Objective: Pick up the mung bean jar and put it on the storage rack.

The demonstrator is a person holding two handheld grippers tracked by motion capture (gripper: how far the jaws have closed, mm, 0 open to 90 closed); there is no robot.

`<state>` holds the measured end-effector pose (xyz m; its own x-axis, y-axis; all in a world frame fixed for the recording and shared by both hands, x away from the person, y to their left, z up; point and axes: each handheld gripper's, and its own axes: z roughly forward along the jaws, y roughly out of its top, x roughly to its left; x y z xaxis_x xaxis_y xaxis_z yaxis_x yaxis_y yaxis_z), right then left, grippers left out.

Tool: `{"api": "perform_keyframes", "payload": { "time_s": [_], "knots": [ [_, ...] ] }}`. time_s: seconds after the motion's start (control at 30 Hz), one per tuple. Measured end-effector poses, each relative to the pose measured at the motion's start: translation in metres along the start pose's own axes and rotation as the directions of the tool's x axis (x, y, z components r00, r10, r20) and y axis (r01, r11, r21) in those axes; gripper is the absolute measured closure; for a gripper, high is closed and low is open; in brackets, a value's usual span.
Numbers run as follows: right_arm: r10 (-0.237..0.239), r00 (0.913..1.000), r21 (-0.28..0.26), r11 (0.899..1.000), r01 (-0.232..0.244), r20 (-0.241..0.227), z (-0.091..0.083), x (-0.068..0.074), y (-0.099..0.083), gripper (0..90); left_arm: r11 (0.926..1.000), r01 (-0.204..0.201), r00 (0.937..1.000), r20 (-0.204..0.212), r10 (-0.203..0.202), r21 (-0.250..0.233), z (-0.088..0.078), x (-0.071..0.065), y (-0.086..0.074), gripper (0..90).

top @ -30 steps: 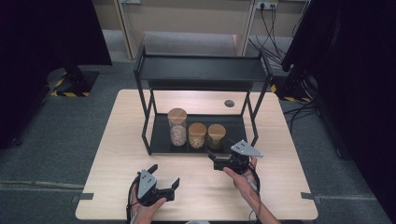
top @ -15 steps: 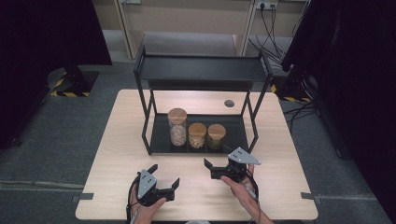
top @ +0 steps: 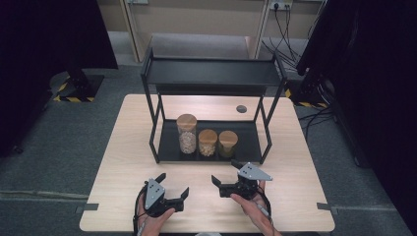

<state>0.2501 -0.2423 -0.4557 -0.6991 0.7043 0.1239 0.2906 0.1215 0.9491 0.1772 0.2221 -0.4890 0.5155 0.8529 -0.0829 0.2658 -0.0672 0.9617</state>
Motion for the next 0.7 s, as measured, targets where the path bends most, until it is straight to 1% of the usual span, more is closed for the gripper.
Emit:
{"api": "perform_keyframes", "payload": {
  "time_s": [0.47,0.7],
  "knots": [
    [-0.005,0.9989,0.009,1.0,0.005,-0.046,-0.0047,0.0056,-0.0072,3.4,1.0,-0.001,1.0,0.001,0.001,0.002,0.0003,0.0002,0.0001,1.4],
    [-0.005,0.9982,0.007,1.0,0.005,-0.061,-0.0074,0.0067,-0.0095,3.4,1.0,0.0,1.0,0.001,0.0,0.001,0.0003,0.0003,0.0001,1.4]
  ]
}}
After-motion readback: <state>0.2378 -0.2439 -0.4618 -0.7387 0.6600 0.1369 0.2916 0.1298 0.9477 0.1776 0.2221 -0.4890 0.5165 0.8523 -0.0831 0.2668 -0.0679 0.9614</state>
